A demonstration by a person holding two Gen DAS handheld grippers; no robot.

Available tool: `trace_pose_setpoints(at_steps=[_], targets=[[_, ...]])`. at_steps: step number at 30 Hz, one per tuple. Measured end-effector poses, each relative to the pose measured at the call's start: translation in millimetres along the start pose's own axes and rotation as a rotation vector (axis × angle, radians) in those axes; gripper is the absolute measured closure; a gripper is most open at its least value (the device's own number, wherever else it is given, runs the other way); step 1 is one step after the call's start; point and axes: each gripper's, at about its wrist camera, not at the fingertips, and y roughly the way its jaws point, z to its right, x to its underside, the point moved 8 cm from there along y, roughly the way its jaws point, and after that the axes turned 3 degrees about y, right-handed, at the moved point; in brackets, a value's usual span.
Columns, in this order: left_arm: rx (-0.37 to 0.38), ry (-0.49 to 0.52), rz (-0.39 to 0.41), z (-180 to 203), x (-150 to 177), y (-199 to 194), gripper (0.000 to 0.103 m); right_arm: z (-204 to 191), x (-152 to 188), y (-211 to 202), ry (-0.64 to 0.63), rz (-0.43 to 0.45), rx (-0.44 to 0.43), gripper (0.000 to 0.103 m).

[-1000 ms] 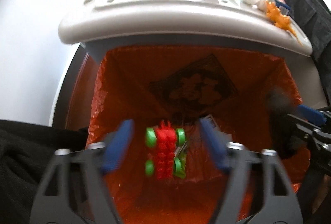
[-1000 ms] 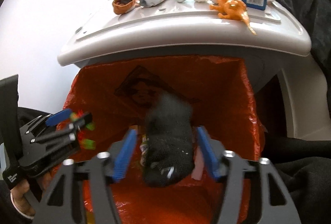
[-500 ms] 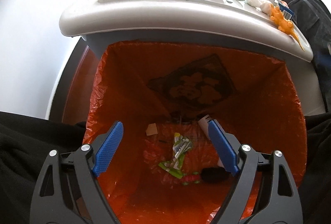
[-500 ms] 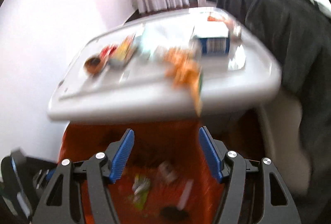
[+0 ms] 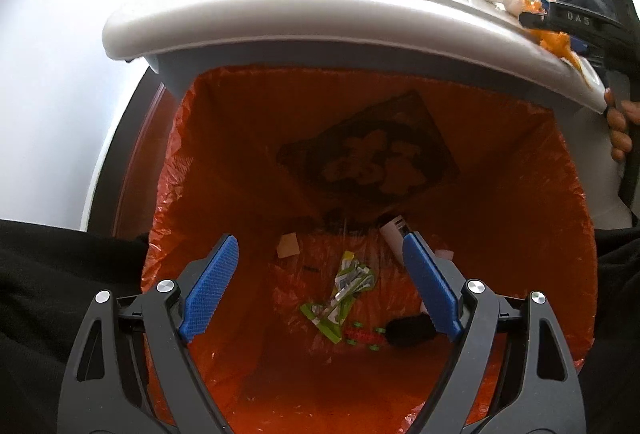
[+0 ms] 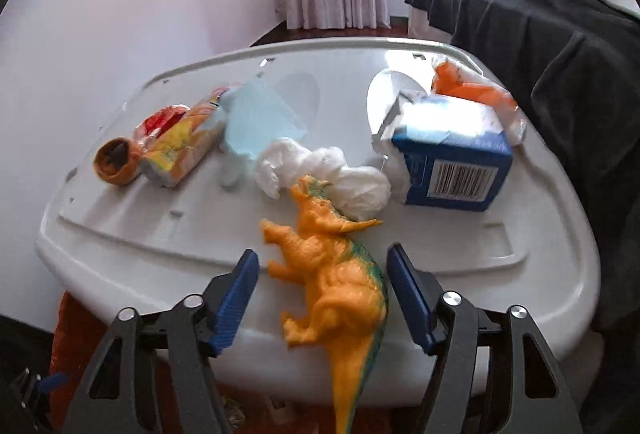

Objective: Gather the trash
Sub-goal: 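Grasp the orange dinosaur toy with the right tool, then grasp the orange cup with the left tool while the right tool holds the dinosaur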

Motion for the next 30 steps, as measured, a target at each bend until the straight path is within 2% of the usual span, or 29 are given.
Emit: trace_pose_setpoints(at_steps=[1, 6, 11, 17, 21, 30], targets=[[0.0, -0.003, -0.006, 0, 0, 2, 0.021, 1, -2, 3, 0.001, 0.004, -0.006, 0.048], [-0.003, -0.008, -0.007, -1, -1, 4, 0.021, -1, -4, 3, 0.013, 0.04, 0.016, 0.049], [-0.02, 0.013, -0.002, 0, 0, 3, 0.021, -9, -2, 2, 0.01, 0.03, 0.004, 0.05], [-0.043, 0.038, 0.024, 0, -1, -3, 0.021, -14, -11, -12, 0.038, 0.062, -0.024, 0.051], [-0.032, 0.038, 0.037, -1, -2, -8, 0.021, -14, -16, -29, 0.057, 0.075, -0.047, 0.052], [-0.05, 0.069, 0.054, 2, -5, -14, 0.021, 1, -15, -27, 0.121, 0.089, -0.058, 0.052]])
